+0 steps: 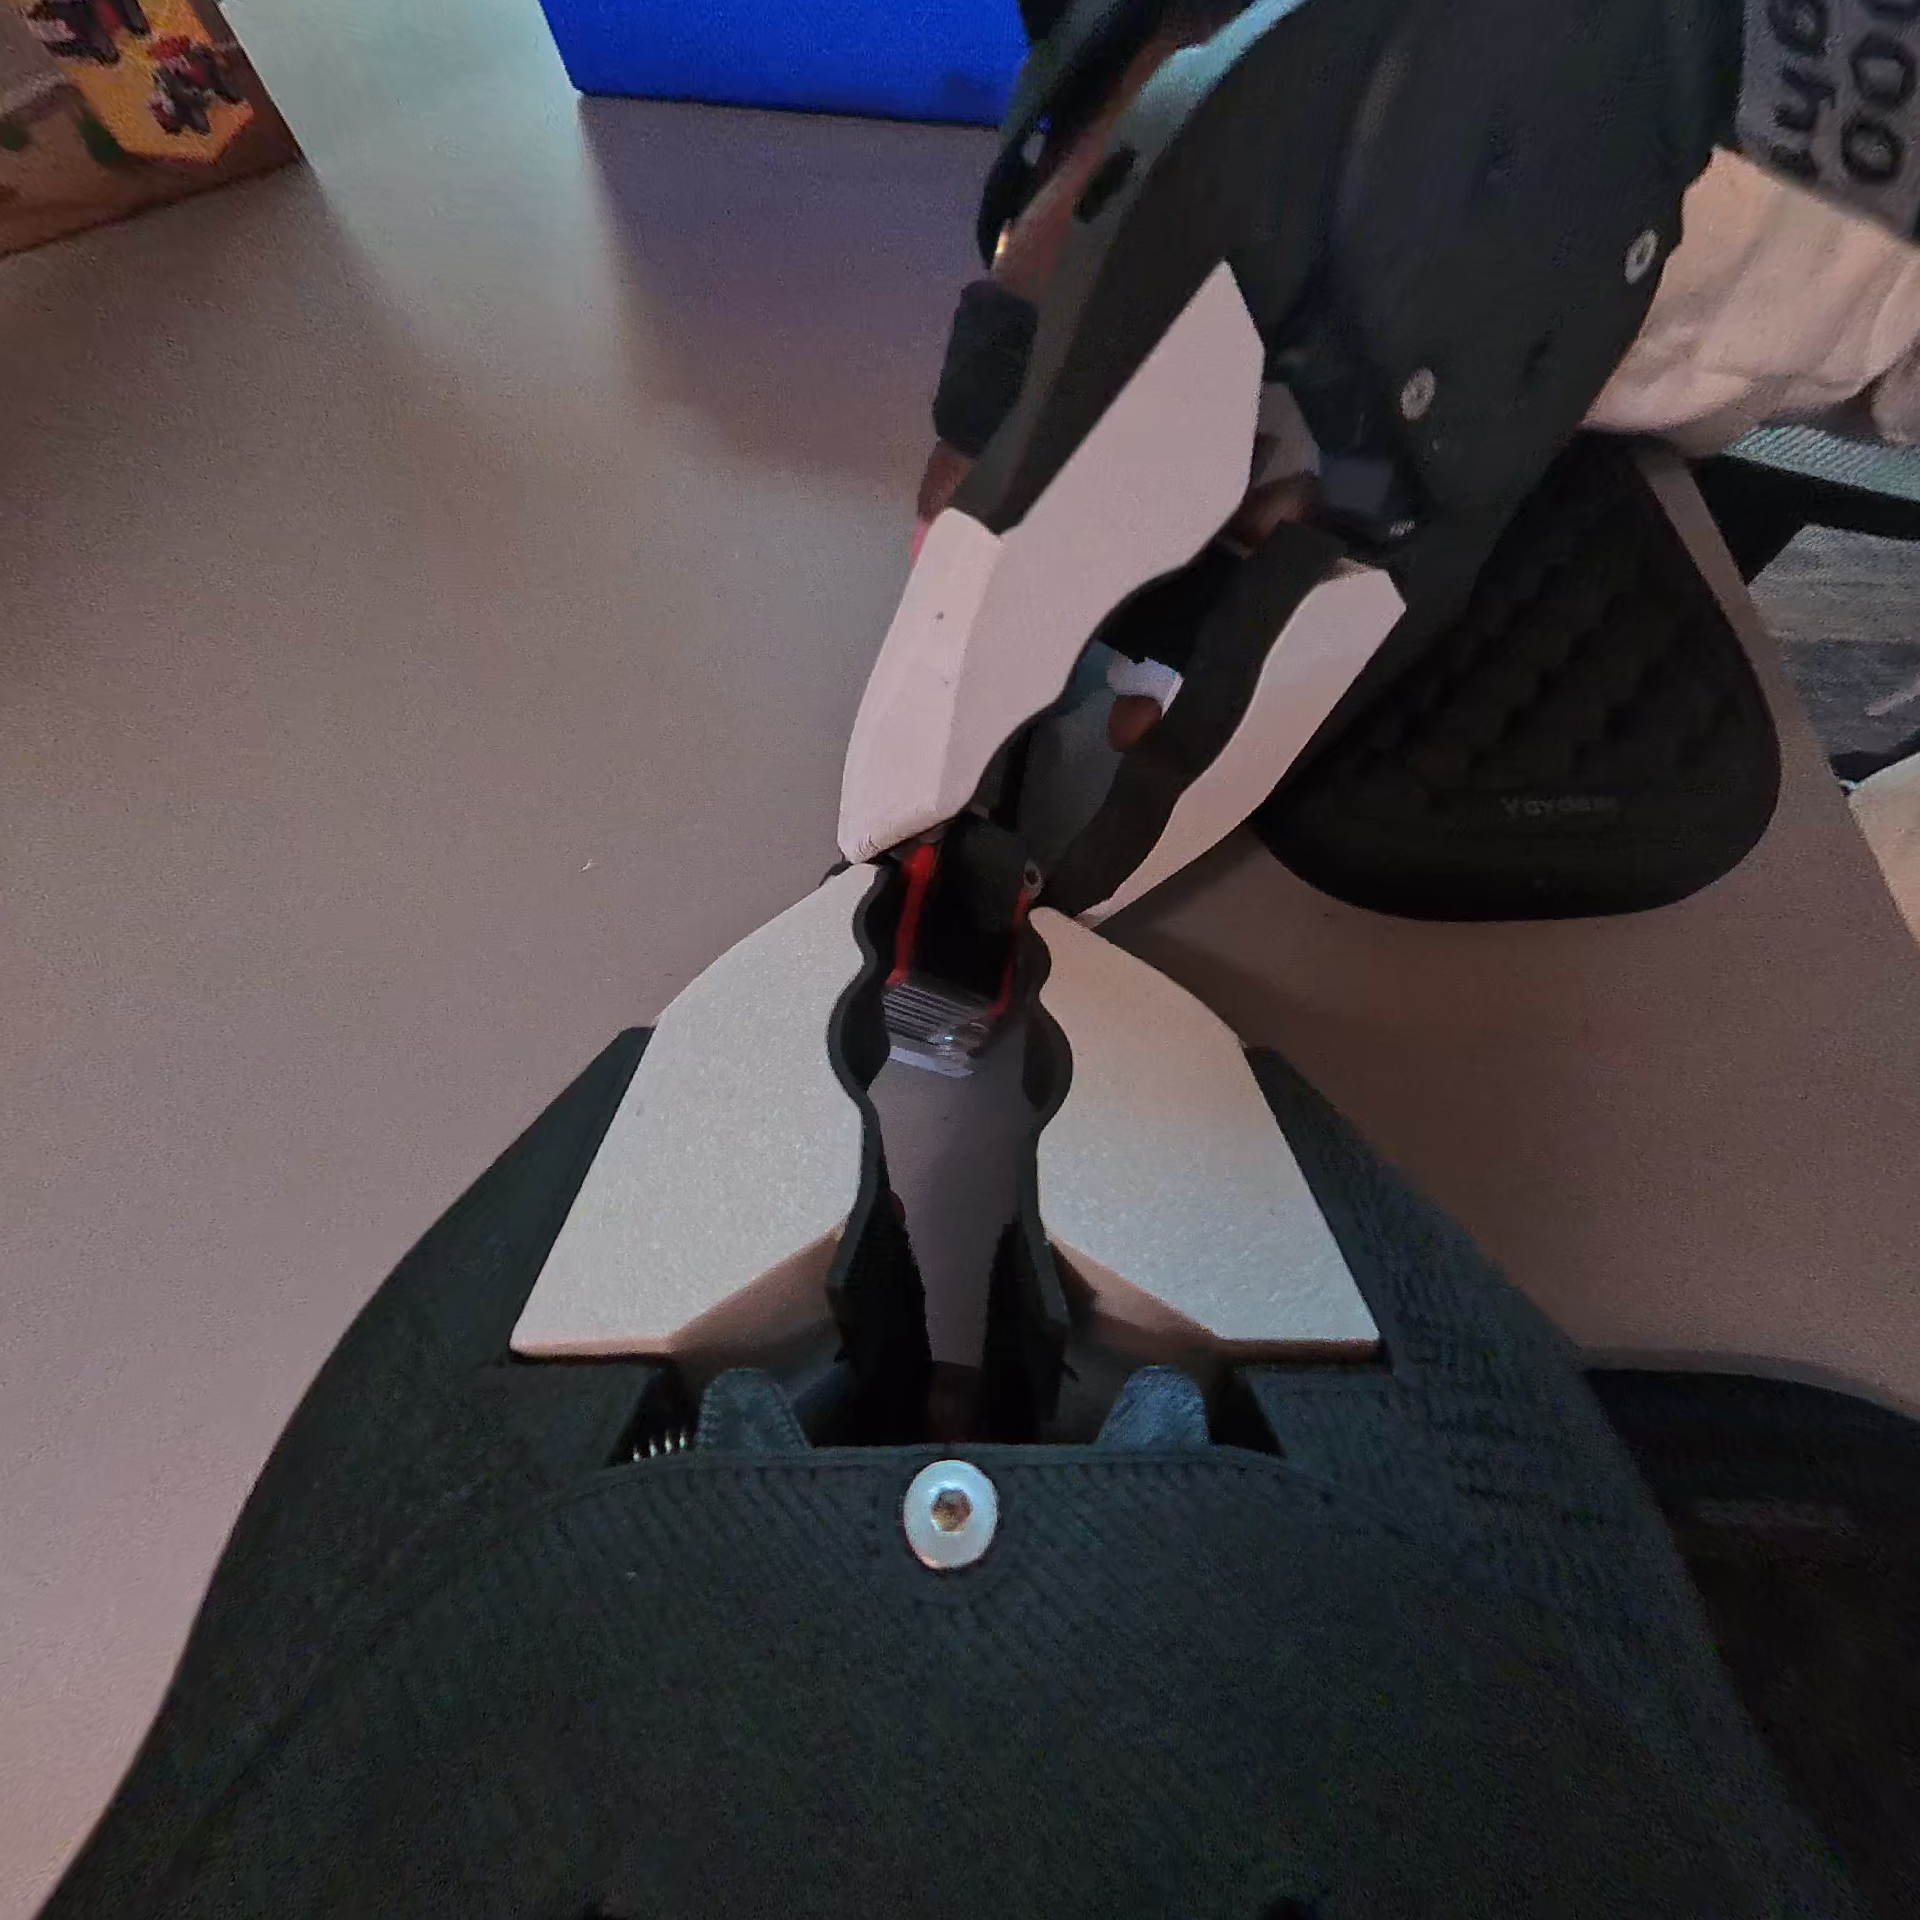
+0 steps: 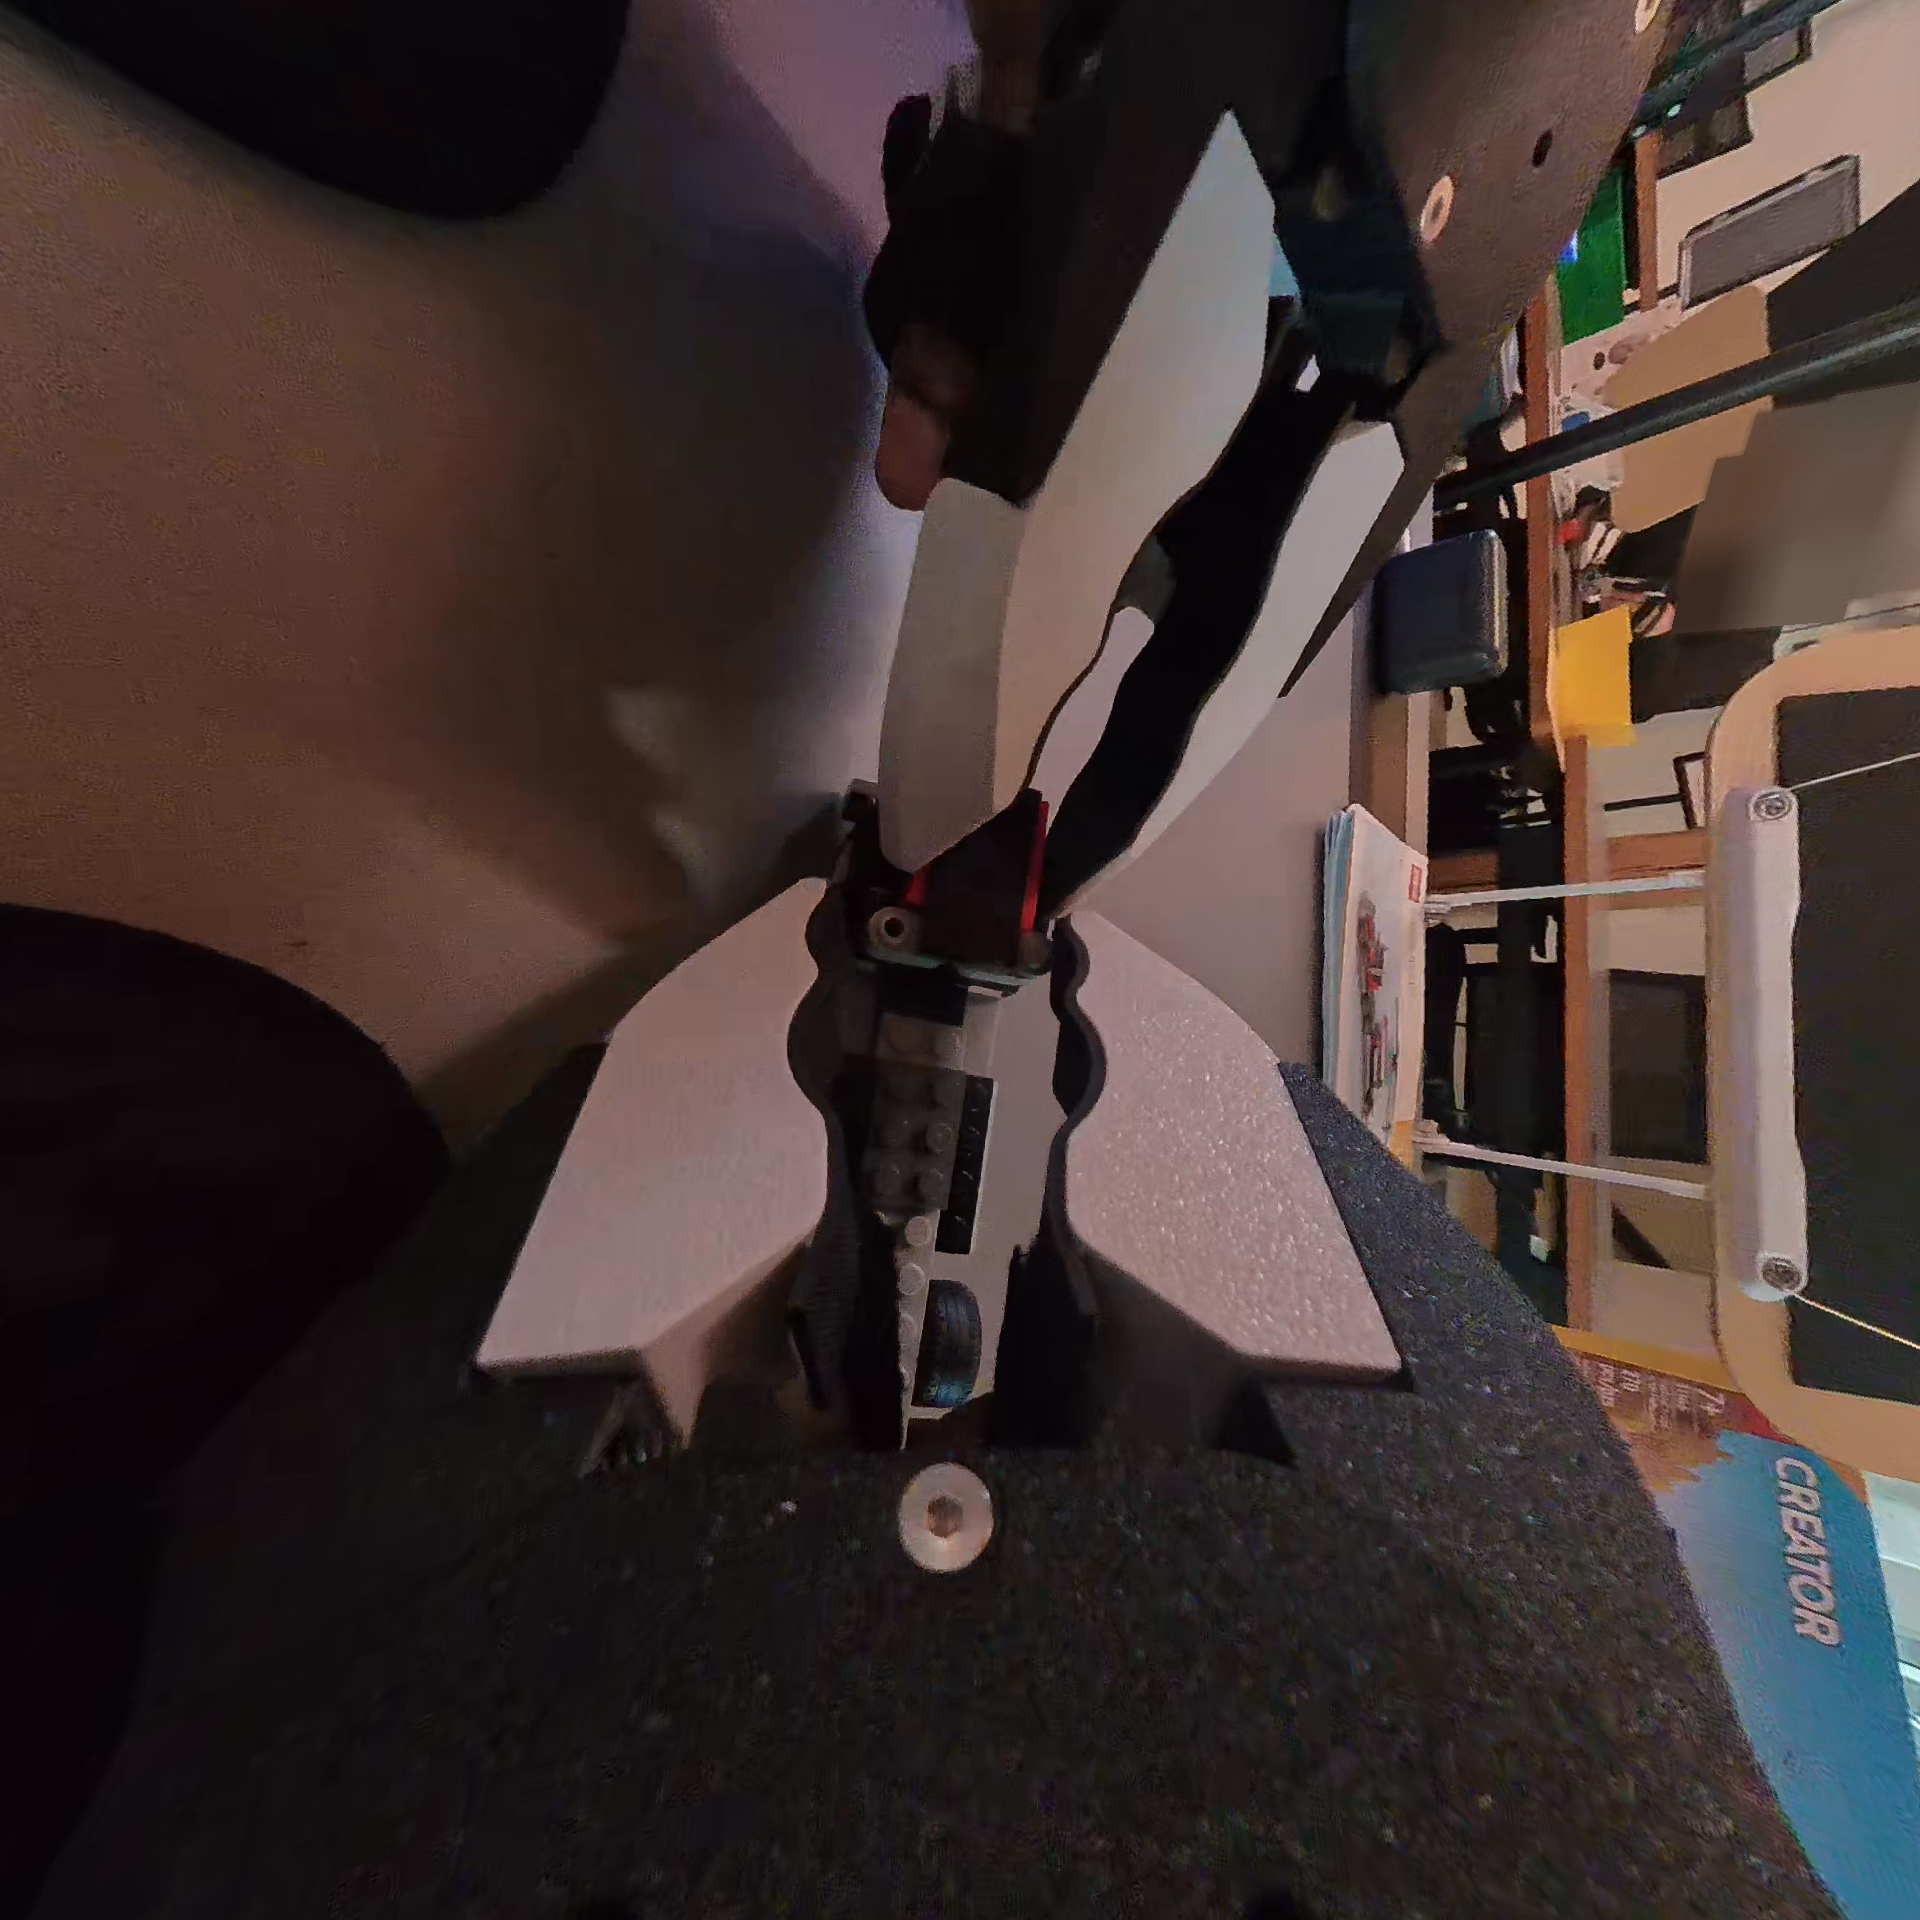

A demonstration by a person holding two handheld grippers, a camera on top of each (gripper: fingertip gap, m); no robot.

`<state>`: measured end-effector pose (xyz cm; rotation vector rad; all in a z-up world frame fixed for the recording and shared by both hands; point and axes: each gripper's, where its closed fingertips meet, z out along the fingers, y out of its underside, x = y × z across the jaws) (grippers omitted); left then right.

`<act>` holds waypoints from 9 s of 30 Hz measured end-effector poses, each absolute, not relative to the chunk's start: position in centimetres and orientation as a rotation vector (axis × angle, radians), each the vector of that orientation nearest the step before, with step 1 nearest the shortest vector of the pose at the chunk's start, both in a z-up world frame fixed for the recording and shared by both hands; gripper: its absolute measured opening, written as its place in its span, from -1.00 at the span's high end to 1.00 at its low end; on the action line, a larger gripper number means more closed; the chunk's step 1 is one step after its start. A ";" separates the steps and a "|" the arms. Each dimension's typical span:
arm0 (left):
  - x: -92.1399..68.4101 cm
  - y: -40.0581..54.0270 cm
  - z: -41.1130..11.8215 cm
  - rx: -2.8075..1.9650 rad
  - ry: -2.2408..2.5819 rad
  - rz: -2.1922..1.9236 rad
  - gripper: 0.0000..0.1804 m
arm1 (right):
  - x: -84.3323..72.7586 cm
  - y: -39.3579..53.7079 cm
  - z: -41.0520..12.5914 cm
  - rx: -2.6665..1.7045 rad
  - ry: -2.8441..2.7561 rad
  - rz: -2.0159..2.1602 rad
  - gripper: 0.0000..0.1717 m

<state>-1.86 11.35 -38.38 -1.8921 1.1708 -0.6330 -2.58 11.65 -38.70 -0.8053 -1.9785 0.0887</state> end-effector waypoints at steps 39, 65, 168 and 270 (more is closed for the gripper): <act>-2.5 11.9 -39.5 -1.754 1.394 -0.293 0.62 | -1.9 12.0 -38.8 -1.292 -1.965 0.986 0.50; -2.1 11.5 -39.0 -1.294 1.640 0.016 0.64 | -1.2 11.5 -37.4 -0.323 -2.668 0.438 0.90; -2.7 13.2 -40.7 -1.761 1.332 -0.260 0.51 | 29.1 40.1 -29.9 -1.717 -1.688 -0.306 -0.70; -2.2 13.2 -39.1 -1.905 1.074 -0.607 0.72 | -3.6 12.8 -36.3 -0.992 -1.847 0.915 1.00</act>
